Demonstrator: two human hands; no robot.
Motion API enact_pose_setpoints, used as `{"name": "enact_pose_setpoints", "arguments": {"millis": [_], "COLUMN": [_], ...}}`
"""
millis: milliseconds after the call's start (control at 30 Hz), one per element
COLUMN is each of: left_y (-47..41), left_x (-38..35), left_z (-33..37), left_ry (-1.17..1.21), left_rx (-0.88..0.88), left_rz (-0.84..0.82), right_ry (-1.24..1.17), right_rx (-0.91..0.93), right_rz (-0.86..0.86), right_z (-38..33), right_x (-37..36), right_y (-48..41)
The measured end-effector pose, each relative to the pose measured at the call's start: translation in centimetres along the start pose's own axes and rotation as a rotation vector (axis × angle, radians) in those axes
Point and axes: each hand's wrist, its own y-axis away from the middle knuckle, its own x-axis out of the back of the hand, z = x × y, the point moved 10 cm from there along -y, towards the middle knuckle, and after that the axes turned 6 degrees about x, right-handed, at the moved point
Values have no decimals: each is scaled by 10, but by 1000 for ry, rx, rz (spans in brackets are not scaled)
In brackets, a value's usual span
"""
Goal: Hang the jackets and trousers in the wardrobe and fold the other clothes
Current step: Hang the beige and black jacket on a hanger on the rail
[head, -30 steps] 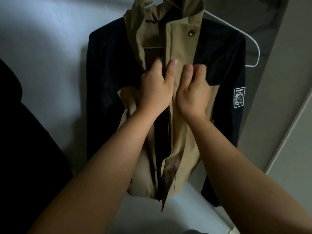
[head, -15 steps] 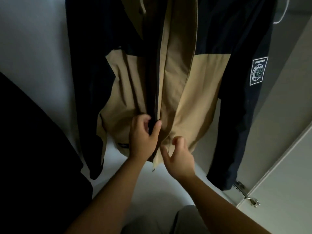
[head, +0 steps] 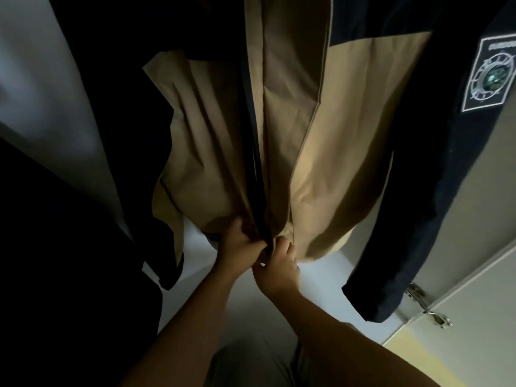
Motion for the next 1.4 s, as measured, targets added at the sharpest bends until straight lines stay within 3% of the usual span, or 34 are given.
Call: {"name": "enact_pose_setpoints", "arguments": {"millis": [133, 300, 500, 633, 833, 933, 1133, 1400], "left_y": [6, 21, 68, 105, 142, 156, 179, 191], "left_x": [-15, 2, 19, 15, -8, -16, -23, -11], "left_z": [2, 22, 24, 61, 91, 93, 95, 87], "left_ry": [51, -161, -197, -532, -789, -800, -776, -818], "left_rx": [20, -154, -248, -563, -848, -834, -827, -755], "left_rz": [-51, 125, 335, 488, 467, 421, 343, 310], "right_ry": [-256, -375, -452, -650, -776, -779, -565, -485], "right_rx": [43, 38, -129, -189, -245, -263, -203, -8], "right_rz": [41, -54, -209, -248, -179, -150, -100, 62], "right_z": [7, 26, 60, 56, 49, 53, 53, 29], "right_x": [13, 25, 19, 25, 52, 64, 77, 95], "right_y": [-4, -1, 21, 40, 61, 69, 73, 75]}}
